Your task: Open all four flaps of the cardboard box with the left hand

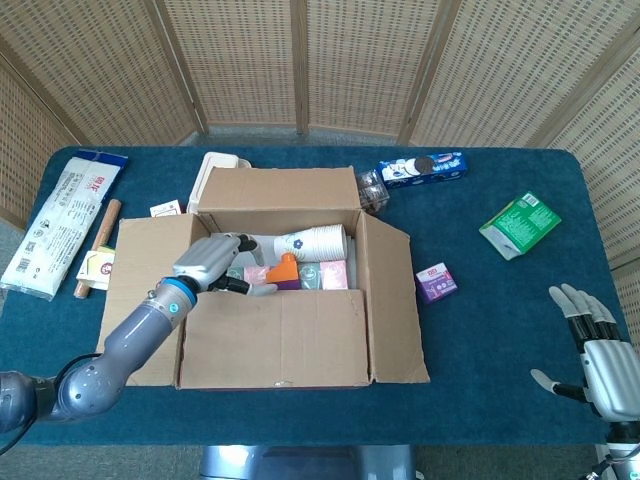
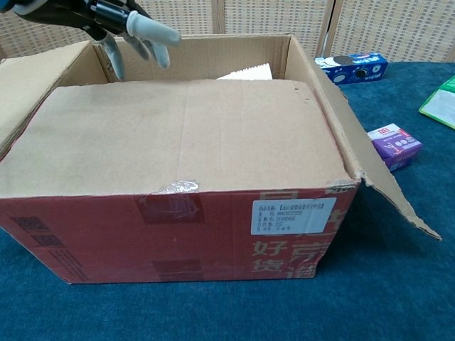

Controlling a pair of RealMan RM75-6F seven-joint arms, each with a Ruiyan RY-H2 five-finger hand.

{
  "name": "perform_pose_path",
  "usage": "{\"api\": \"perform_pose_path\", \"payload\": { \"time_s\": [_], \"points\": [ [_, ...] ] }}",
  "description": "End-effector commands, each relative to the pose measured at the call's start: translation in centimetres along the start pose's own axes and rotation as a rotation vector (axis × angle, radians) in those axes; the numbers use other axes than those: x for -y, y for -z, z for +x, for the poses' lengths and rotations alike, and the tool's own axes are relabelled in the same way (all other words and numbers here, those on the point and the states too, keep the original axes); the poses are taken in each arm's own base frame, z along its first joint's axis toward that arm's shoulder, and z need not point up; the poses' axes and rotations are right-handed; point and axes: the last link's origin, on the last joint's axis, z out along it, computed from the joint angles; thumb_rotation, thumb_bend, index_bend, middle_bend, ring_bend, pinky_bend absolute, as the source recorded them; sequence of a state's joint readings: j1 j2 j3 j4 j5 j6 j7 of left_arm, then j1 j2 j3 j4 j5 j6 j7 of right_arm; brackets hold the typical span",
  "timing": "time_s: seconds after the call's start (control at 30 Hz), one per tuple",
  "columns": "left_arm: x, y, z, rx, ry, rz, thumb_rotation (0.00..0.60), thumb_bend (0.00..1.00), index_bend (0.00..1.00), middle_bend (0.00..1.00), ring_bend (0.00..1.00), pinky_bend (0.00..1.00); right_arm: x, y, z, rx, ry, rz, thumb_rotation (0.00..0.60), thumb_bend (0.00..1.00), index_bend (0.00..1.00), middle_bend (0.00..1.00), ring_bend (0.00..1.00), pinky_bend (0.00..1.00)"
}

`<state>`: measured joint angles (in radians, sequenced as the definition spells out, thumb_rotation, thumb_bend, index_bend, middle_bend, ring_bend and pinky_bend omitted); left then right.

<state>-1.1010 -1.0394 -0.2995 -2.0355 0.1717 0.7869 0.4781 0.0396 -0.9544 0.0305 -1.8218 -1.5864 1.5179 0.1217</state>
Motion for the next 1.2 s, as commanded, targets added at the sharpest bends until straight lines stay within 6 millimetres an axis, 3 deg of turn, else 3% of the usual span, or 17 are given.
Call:
{"api": "perform_pose_path", "payload": {
  "time_s": [0.03,0.17,0.33,0.7,1.2],
  "points": [
    [-0.9,-0.3,-0.6,0.043,0.038,-0.001,0.274,0.0,0.37,0.25,0.18,0.35,0.0,0.0,0.0,-0.001,0.001,0.0,0.6,0.0,0.0,0.0,0.0,0.09],
    [-1.5,-0.5,-1.1,0.073,0.048,0.0,0.275,0.0,0.37,0.26,0.19,0.36,0.0,0.0,0.1,-0.005,-0.003,0.001,0.6,0.0,0.0,0.0,0.0,0.09],
    [-2.0,-0.5,-1.5,0.108,0.059,0.004,0.278,0.0,0.37,0.27,0.22,0.5,0.0,0.0,0.2,-0.009,-0.006,0.001,0.6,0.0,0.0,0.0,0.0,0.09],
    [-2.7,-0.1,-2.3,0.187,0.105,-0.004,0.274,0.0,0.38,0.29,0.24,0.53,0.0,0.0,0.4,-0.019,-0.009,0.003,0.6,0.0,0.0,0.0,0.0,0.09],
    [-2.9,1.9,-0.7,0.303,0.275,-0.083,0.272,0.0,0.38,0.29,0.24,0.53,0.1,0.1,0.3,-0.02,-0.009,0.01,0.6,0.0,0.0,0.0,0.0,0.09]
  ]
}}
